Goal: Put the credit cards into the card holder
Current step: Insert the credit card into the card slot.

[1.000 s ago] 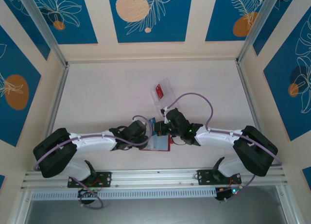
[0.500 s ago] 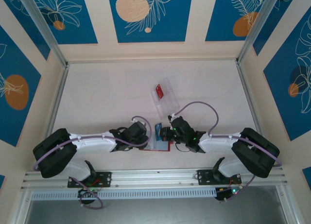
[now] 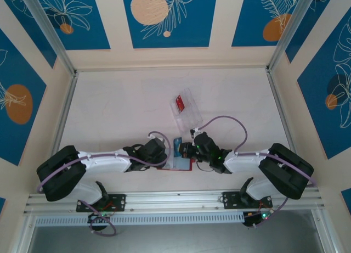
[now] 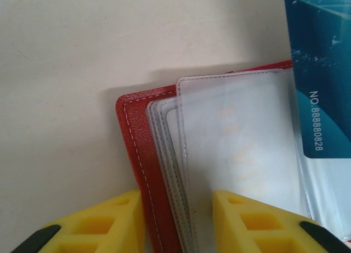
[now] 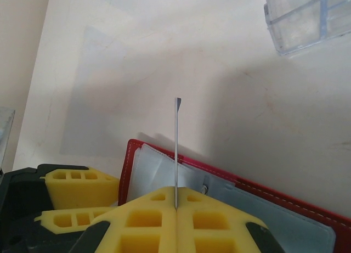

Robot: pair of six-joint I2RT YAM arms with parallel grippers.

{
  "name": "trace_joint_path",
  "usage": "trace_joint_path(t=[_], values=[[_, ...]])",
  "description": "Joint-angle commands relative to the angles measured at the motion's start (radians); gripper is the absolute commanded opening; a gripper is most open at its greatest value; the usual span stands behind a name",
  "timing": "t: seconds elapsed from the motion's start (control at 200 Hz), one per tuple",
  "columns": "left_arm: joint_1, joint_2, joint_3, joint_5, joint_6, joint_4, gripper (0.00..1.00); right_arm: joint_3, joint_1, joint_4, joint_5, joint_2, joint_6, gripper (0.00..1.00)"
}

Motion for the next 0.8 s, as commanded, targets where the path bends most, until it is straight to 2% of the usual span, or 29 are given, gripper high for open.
trace_joint_path(t=[0.0,0.455,0.795], values=[[-0.017,0.017,-0.043,0.004,-0.003,-0.102,0.34,-0.011,0.012,0.04,0.028,0.015,0.019,0.0],[-0.017,0.003,-0.044,0.001,-0.003,-0.113,0.34,-0.015,0.031,0.04,0.051,0.038,0.024,0.0],[-0.016,0.008,-0.039,0.0,-0.003,-0.116,0.34,-0.051,0.064,0.103,0.097,0.077,0.076,0.0]])
